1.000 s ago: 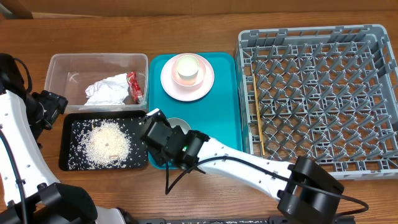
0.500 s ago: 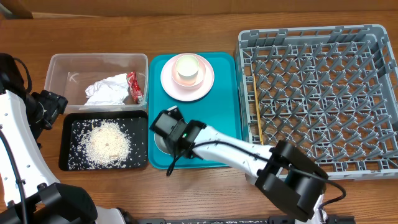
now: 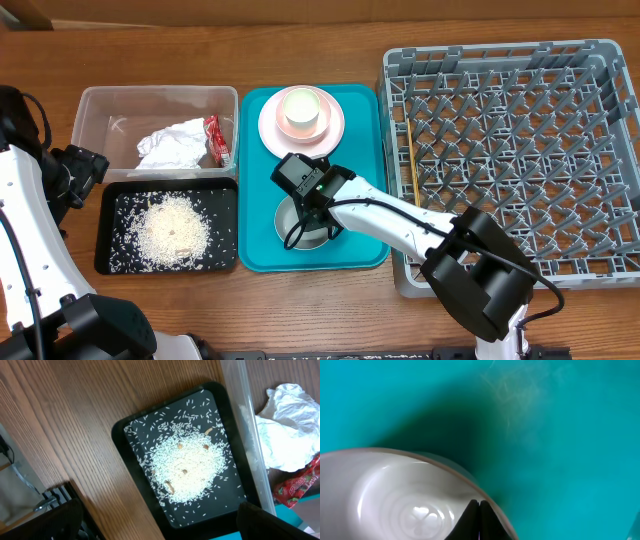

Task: Sort waste into correct bins and load items into the dishwasher
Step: 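Lower the right gripper and grasp the rim of the white bowl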

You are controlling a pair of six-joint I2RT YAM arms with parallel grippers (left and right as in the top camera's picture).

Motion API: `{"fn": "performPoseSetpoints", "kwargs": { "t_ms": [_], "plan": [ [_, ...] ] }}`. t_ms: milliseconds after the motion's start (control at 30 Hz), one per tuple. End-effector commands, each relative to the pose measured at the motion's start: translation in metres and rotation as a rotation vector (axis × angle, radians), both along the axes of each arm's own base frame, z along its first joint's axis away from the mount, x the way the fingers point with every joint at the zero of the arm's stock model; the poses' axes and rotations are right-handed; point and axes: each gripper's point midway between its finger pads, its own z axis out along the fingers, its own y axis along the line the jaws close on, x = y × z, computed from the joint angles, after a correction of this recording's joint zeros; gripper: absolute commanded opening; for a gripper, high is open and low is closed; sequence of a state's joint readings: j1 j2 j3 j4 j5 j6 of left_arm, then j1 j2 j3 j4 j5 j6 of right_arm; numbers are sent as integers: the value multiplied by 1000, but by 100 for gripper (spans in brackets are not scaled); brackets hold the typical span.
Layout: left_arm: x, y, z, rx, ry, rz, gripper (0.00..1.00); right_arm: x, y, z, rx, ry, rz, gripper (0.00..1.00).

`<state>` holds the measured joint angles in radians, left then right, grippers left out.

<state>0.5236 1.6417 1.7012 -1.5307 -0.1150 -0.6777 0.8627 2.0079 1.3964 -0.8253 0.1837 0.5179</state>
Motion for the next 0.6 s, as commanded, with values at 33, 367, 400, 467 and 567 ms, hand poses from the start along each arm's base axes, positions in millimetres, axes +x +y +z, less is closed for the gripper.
{"fn": "performPoseSetpoints", "kwargs": {
  "t_ms": [33, 367, 400, 467, 567],
  "plan": [
    [2, 1, 10, 14, -35, 9, 100, 8, 3, 23, 37, -39, -17, 4],
    [2, 1, 10, 14, -35, 9, 100, -16, 37, 82, 286, 24, 55, 24],
    [2, 1, 10, 14, -35, 9, 100, -20, 41, 82, 309, 44, 64, 43],
    [2, 1, 10, 14, -35, 9, 100, -27, 49, 83, 355, 86, 85, 65],
    [2, 1, 10, 14, -35, 9, 100, -35, 55, 83, 390, 125, 102, 69]
  ]
}}
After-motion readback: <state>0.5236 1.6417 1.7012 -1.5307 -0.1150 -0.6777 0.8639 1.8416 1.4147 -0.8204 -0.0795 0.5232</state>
